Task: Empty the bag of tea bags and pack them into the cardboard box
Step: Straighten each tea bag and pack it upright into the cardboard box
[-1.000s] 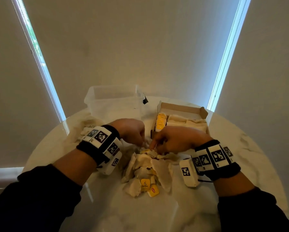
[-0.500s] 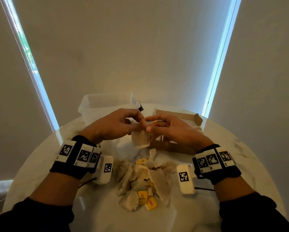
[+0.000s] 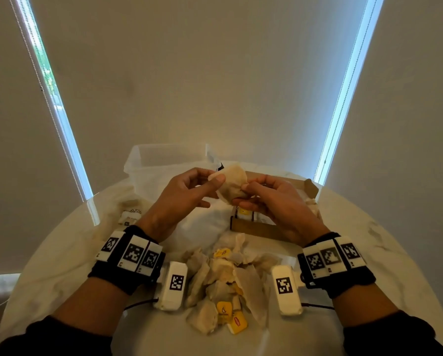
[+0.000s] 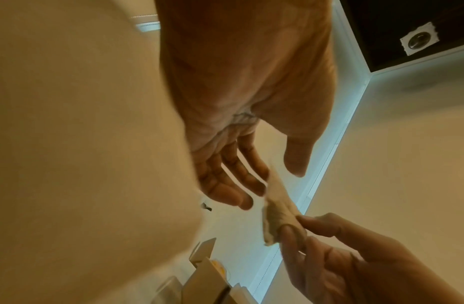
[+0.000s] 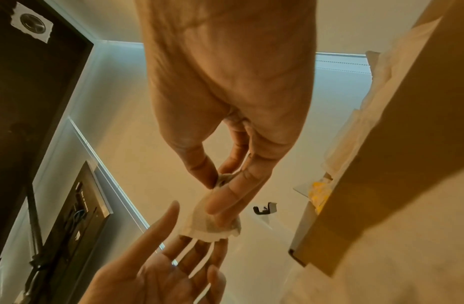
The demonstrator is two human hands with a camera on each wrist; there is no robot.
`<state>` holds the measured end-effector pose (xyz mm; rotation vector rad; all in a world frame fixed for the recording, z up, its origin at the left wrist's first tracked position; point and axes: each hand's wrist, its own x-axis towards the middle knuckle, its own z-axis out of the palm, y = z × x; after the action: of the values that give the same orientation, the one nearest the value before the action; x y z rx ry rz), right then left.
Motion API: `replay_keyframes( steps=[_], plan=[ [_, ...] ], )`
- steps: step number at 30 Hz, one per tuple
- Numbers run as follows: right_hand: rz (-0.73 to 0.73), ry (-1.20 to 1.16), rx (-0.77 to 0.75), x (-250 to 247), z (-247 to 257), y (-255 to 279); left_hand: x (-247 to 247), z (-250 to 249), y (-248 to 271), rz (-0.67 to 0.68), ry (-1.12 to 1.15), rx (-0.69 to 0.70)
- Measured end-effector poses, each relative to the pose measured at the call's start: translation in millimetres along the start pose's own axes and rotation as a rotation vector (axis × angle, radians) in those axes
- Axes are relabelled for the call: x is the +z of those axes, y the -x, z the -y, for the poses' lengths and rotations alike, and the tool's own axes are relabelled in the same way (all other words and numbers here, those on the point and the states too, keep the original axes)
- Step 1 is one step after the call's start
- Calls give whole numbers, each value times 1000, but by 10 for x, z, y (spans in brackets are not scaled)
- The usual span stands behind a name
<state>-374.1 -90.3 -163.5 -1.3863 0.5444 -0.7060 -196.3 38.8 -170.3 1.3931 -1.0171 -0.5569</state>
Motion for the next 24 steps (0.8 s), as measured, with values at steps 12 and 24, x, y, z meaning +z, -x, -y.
replay_keyframes(
  steps=[12,24],
  plan=[
    [0,369,-257,-7,-41,17,86,-1,-25,8,-27,60],
    [-15,258,-206,-113,11,2,148,62,-11,-167,134,101]
  ],
)
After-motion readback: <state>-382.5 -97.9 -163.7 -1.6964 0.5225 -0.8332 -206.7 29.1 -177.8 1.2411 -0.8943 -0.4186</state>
